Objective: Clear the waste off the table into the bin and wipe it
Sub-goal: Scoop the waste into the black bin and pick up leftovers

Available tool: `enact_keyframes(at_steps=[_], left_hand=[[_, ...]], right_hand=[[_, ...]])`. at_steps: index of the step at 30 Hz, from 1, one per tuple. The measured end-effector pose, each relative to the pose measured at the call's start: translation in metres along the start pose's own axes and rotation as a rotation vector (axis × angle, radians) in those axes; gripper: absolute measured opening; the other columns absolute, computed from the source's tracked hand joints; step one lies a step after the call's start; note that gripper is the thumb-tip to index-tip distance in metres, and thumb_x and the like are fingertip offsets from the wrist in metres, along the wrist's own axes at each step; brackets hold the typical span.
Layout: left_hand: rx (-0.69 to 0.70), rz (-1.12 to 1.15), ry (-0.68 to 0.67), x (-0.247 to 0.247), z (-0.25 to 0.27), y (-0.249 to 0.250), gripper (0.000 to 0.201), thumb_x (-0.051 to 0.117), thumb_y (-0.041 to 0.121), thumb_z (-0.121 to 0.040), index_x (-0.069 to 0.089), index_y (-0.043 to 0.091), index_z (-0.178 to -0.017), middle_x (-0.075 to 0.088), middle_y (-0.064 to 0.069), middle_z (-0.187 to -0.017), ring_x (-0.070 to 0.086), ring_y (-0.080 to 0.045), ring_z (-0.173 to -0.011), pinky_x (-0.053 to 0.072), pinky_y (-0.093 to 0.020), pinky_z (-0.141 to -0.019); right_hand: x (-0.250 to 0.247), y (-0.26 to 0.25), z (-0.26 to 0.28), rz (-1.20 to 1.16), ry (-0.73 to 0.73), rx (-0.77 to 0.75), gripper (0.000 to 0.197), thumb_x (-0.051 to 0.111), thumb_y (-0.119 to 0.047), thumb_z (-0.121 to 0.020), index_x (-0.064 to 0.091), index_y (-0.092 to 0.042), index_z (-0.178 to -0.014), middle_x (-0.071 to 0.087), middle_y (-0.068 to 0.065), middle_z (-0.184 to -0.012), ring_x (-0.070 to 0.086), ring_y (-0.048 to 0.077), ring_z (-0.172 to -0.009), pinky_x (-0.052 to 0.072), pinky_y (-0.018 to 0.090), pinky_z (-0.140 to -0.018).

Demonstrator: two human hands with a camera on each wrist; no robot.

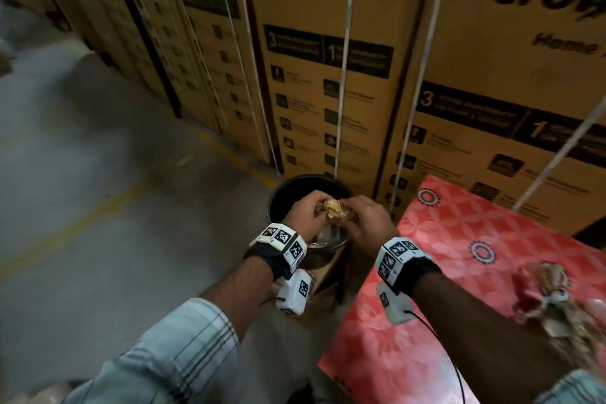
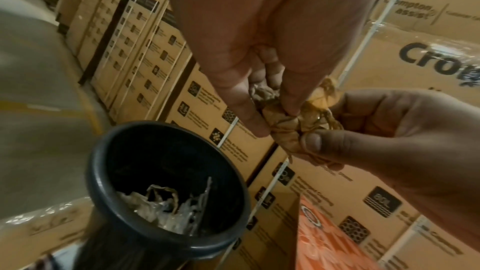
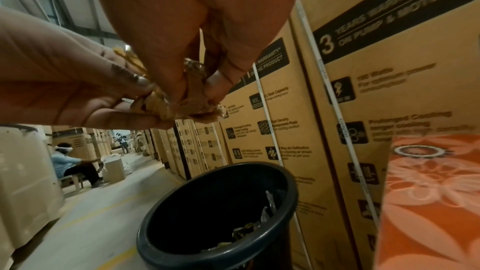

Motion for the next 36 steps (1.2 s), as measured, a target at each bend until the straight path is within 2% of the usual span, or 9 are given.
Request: enact_keyframes(at_steps=[7, 12, 14, 16, 19, 21, 24, 28, 36], left_hand=[[-0.048, -0.163, 0.013, -0.024, -0.031, -0.052, 0.028, 0.06, 0.003, -0.088, 0.061, 0.019, -0.111, 0.057, -0.005, -0.109, 0.058, -0.018, -0.093, 0.045, -0.026, -0.08], [-0.11, -0.225, 0.063, -0.02, -0.049, -0.085, 0.031, 0.066, 0.009, -0.085, 0.064, 0.024, -0.112, 0.056, -0.009, -0.11, 0.061, -0.027, -0.093, 0.051, -0.039, -0.088], [-0.115, -0.247, 0.043, -0.018, -0.056, -0.092, 0.034, 0.065, 0.01, -0.086, 0.064, 0.022, -0.118, 0.057, -0.01, -0.114, 0.06, -0.029, -0.1, 0.049, -0.041, -0.092], [-0.148, -0.255, -0.029, -0.014, -0.064, -0.103, 0.046, 0.058, 0.007, -0.09, 0.054, 0.018, -0.134, 0.052, -0.014, -0.13, 0.054, -0.032, -0.117, 0.044, -0.041, -0.102], [-0.198, -0.295, -0.156, -0.005, -0.067, -0.116, 0.06, 0.05, 0.006, -0.094, 0.031, 0.013, -0.151, 0.031, -0.015, -0.154, 0.032, -0.03, -0.142, 0.03, -0.038, -0.116], [-0.202, -0.33, -0.193, -0.002, -0.063, -0.119, 0.059, 0.048, 0.008, -0.097, 0.028, 0.014, -0.152, 0.022, -0.013, -0.159, 0.025, -0.029, -0.146, 0.028, -0.037, -0.117], [-0.174, -0.317, -0.198, -0.002, -0.055, -0.11, 0.057, 0.049, 0.007, -0.096, 0.033, 0.017, -0.15, 0.021, -0.013, -0.16, 0.026, -0.029, -0.146, 0.03, -0.037, -0.116], [-0.074, -0.281, -0.138, 0.0, -0.043, -0.08, 0.053, 0.05, 0.005, -0.095, 0.04, 0.013, -0.146, 0.033, -0.011, -0.155, 0.03, -0.025, -0.144, 0.026, -0.031, -0.115], [0.115, -0.273, -0.183, 0.043, -0.009, 0.007, 0.049, 0.051, 0.008, -0.095, 0.044, 0.008, -0.143, 0.042, -0.01, -0.15, 0.037, -0.022, -0.14, 0.028, -0.027, -0.113]], right_hand=[[0.054, -0.002, -0.042, 0.064, -0.109, 0.144, 0.049, 0.067, -0.01, -0.079, 0.055, -0.016, -0.127, 0.048, 0.008, -0.121, 0.053, 0.027, -0.109, 0.047, 0.038, -0.091], [0.084, 0.016, -0.058, 0.121, -0.173, 0.204, 0.056, 0.064, -0.007, -0.08, 0.049, -0.02, -0.132, 0.039, 0.008, -0.125, 0.051, 0.027, -0.111, 0.047, 0.035, -0.09], [0.096, 0.024, -0.063, 0.125, -0.207, 0.244, 0.058, 0.061, -0.007, -0.082, 0.045, -0.022, -0.136, 0.036, 0.009, -0.13, 0.049, 0.03, -0.114, 0.045, 0.036, -0.092], [0.109, 0.031, -0.064, 0.105, -0.268, 0.274, 0.062, 0.055, -0.009, -0.086, 0.035, -0.027, -0.142, 0.03, 0.012, -0.141, 0.045, 0.035, -0.122, 0.044, 0.039, -0.098], [0.127, 0.043, -0.059, 0.08, -0.4, 0.324, 0.074, 0.052, -0.007, -0.088, 0.019, -0.032, -0.149, 0.014, 0.009, -0.157, 0.025, 0.033, -0.14, 0.034, 0.04, -0.11], [0.13, 0.05, -0.053, 0.053, -0.432, 0.362, 0.076, 0.053, -0.005, -0.088, 0.017, -0.032, -0.149, 0.01, 0.006, -0.158, 0.021, 0.031, -0.143, 0.031, 0.038, -0.113], [0.12, 0.054, -0.047, 0.025, -0.373, 0.341, 0.07, 0.052, -0.007, -0.089, 0.024, -0.028, -0.149, 0.017, 0.007, -0.157, 0.024, 0.028, -0.142, 0.028, 0.036, -0.114], [0.094, 0.053, -0.034, 0.011, -0.286, 0.31, 0.062, 0.055, -0.01, -0.09, 0.033, -0.022, -0.146, 0.024, 0.006, -0.154, 0.027, 0.025, -0.14, 0.027, 0.033, -0.112], [0.011, 0.053, 0.04, -0.062, -0.03, 0.118, 0.05, 0.061, -0.009, -0.084, 0.051, -0.011, -0.133, 0.046, 0.012, -0.135, 0.044, 0.026, -0.126, 0.037, 0.031, -0.105]])
Point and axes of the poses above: each hand's wrist, its own z-axis away from the middle knuckle, its own x-axis out of the palm, y = z × x, the point moved 5 cm from there along -z, towards the middle knuckle
